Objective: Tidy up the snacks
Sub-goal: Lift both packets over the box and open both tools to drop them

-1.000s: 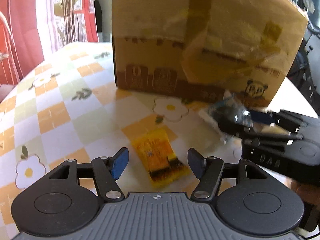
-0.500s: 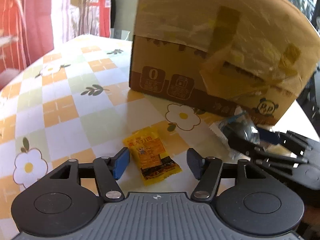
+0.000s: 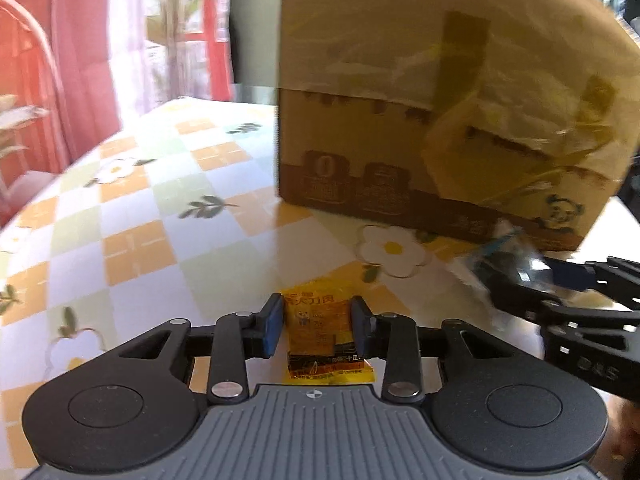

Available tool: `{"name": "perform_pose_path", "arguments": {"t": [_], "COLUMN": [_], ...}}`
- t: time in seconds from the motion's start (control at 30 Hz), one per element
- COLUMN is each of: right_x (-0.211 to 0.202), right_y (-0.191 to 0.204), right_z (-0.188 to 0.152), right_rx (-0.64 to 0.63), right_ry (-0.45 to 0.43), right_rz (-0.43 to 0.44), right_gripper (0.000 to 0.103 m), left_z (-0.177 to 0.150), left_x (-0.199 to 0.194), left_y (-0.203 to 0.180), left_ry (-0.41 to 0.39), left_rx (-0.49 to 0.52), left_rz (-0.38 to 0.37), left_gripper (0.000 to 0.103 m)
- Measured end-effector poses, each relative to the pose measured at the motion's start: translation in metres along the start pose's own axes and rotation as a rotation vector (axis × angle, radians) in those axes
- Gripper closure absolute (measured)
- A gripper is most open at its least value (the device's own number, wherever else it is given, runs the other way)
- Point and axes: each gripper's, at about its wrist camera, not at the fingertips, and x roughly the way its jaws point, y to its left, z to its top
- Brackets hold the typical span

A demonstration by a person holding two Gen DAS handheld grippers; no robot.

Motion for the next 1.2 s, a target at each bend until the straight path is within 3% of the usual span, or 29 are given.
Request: {"name": "perform_pose_path", "arguments": {"t": [0.47, 0.67, 0.93, 1.2], "right_x": [0.003, -0.016, -0.058, -0.09], "right_y": [0.008, 0.015, 0.007, 0.011], "right_z": [0.003, 0.003, 0.006, 0.034], "right_rx": [-0.05, -0.073, -0.012, -0.029], "right_ry": [0.022, 0.04, -0.01, -0.112], "right_rz": [-0.027, -0.054, -0.093, -0.095], "right_gripper": [0.049, 0.05, 0.05, 0.05], "left_z": [-0.002, 0.003, 0.013, 0.037], "left_x": [-0.004, -0.008, -0.023, -0.052], "left_y": [0.007, 0.008, -0.002, -0.009], "left_ry": [0.001, -0.013, -0.061, -0.181], "left_rx": [-0.011, -0.006, 0.022, 0.073], "left_rz": [-0.094, -0.119, -0.153, -0.177], "left_gripper": [0.067, 0.067, 0.067, 0.067]}}
